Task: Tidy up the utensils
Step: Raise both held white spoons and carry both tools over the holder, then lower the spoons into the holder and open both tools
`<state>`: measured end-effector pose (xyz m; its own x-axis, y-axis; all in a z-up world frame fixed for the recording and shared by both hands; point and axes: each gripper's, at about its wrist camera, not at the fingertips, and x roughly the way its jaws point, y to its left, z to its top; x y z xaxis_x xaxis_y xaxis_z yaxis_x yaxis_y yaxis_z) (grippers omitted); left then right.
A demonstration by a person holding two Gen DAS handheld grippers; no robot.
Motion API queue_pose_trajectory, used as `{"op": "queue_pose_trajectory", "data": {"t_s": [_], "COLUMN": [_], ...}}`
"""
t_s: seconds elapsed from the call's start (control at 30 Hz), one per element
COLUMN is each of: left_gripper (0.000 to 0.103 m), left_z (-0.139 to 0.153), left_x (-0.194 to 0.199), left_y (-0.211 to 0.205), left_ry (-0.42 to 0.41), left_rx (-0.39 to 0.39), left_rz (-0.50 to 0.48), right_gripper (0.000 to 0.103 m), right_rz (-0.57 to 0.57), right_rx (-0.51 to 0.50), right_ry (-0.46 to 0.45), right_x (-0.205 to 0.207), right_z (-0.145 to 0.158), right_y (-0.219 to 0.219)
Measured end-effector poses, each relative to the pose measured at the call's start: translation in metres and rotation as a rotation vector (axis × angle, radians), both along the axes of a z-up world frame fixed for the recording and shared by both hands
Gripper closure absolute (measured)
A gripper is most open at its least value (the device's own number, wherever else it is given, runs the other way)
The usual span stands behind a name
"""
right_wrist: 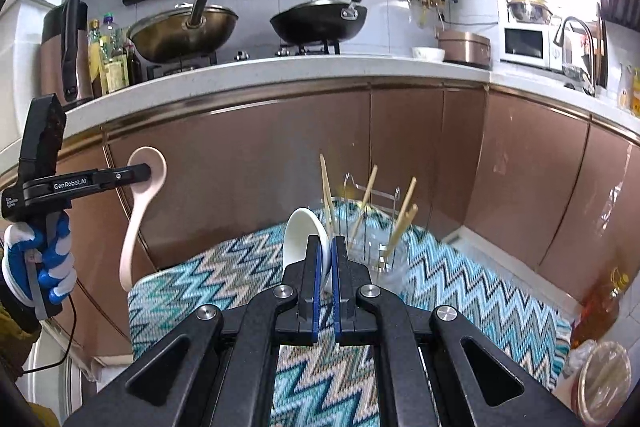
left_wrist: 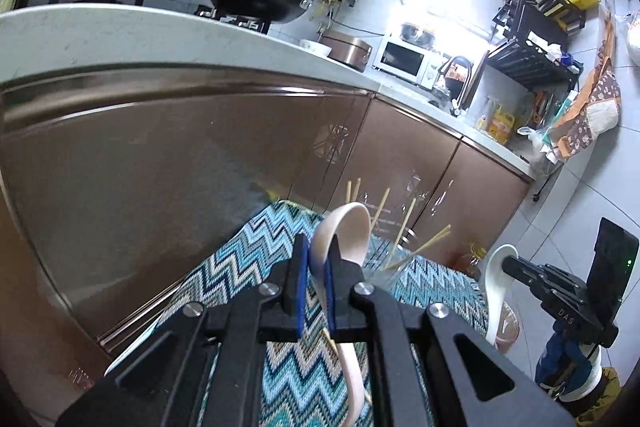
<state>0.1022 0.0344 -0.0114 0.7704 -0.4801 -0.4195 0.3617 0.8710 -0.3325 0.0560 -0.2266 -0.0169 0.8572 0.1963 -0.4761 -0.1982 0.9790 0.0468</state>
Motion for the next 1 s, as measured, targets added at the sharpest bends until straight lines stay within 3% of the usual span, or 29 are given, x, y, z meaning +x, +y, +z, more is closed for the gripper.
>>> {"op": "queue_pose_trajectory", "data": {"t_s": [0.37,0.63,0.8,1.0], "left_gripper": [0.096,0.096,0.096,0.096], "left_z": [0.022,0.038,0.024,-0.013], "left_x": [0.038,0.077,0.110,0.139], "left_y": [-0.033,-0.071,-0.109,-0.145], "left_ry": [-0.045,-0.129,-0.179,-0.227], "left_rx": [-0.062,-0.125,-0.106,-0.057], "left_rz": [-0.032,-0.010,0.070,0.159], "right_gripper": [0.098,0.098,0.098,0.098], "right_rz": [0.000,-0.077,-0.152,-0.257], "right_rx": [0.007,0.009,0.022,-0.065], "right_ry": [-0.093,-0.199,-0.255,-0.286], "right_x": [0.030,0.060,0.093,0.137], "right_z": [0.024,0.040,0.030,-0.002], "right_y": [-0.002,-0.017,-0.023,-0.019]}}
